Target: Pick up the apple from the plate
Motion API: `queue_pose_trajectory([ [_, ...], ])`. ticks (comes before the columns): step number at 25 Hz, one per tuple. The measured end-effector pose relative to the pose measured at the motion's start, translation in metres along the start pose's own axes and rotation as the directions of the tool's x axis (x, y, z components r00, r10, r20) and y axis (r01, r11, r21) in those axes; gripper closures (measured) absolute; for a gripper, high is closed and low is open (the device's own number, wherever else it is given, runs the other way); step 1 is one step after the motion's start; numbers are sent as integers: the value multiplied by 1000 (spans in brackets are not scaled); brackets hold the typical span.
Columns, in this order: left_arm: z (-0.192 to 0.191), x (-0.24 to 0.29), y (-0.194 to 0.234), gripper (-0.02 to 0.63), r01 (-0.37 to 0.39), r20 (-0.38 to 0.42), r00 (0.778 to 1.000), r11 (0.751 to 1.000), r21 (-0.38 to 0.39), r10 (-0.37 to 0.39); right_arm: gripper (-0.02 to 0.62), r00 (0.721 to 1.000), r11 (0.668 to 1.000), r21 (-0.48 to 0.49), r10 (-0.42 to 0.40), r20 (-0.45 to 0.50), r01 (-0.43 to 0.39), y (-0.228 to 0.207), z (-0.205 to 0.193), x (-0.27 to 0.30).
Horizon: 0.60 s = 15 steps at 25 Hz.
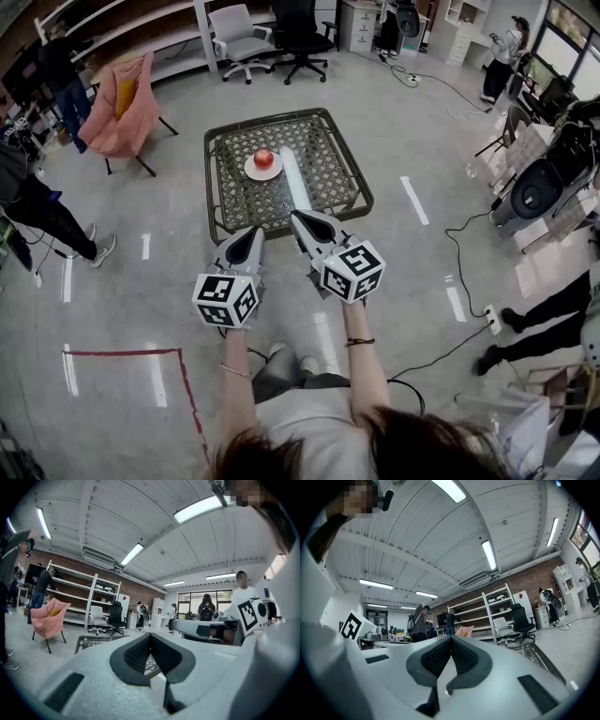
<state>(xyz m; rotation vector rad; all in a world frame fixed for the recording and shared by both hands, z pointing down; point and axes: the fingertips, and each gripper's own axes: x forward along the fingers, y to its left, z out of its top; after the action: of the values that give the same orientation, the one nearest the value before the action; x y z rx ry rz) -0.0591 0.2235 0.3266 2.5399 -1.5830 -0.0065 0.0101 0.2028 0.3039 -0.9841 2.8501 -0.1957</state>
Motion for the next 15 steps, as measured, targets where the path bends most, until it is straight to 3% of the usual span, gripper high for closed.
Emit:
queue_pose_trajectory([
  [15, -6, 92, 67, 595, -28, -18, 999, 998, -51, 27, 586, 999, 1000, 13, 14, -49, -13, -81, -13, 77],
])
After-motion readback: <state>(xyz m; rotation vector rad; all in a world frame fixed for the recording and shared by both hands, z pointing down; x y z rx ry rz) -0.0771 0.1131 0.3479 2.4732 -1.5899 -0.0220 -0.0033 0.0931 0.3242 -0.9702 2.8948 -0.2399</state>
